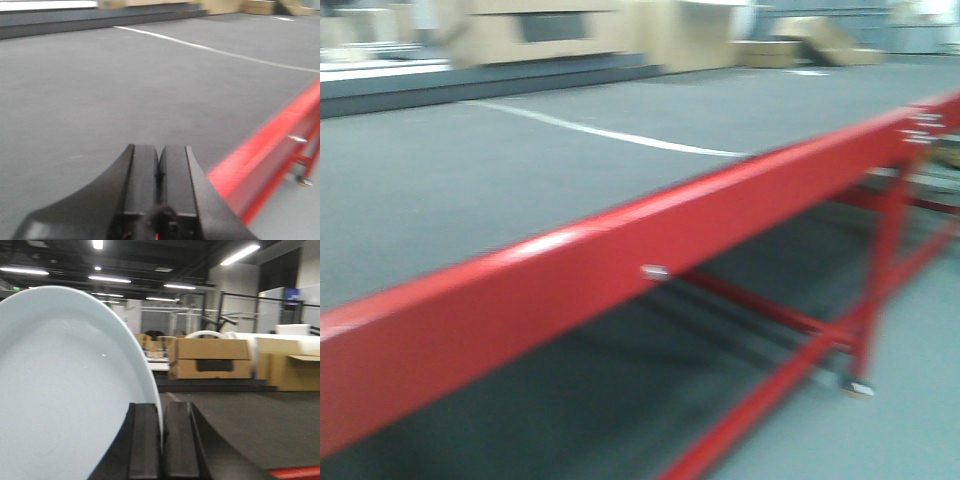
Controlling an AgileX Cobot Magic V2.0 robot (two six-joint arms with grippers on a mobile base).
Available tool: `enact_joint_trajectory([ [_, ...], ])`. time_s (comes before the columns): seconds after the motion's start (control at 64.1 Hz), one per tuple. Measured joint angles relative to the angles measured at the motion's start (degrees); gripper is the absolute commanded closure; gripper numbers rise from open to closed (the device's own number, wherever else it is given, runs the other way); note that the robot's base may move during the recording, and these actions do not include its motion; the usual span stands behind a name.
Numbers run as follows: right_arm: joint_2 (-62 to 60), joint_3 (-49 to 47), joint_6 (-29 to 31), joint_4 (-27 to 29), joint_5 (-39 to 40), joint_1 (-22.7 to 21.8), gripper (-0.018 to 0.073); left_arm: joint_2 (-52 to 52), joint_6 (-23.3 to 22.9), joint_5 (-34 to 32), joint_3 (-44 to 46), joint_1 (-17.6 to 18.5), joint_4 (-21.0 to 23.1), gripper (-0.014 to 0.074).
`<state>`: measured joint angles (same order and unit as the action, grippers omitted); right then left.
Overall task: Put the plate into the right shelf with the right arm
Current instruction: 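Drive to the steel shelf rack holding the plate in the right gripper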
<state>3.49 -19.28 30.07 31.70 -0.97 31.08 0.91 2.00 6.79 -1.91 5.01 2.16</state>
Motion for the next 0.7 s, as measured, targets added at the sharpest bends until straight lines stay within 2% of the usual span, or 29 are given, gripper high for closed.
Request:
enact_joint_trajectory([
  [0.703,0.0,0.0,0.0,0.0,0.0,0.0,0.0503,0.0,0.0,0.0,0.0,0.0,0.0,0.0643],
])
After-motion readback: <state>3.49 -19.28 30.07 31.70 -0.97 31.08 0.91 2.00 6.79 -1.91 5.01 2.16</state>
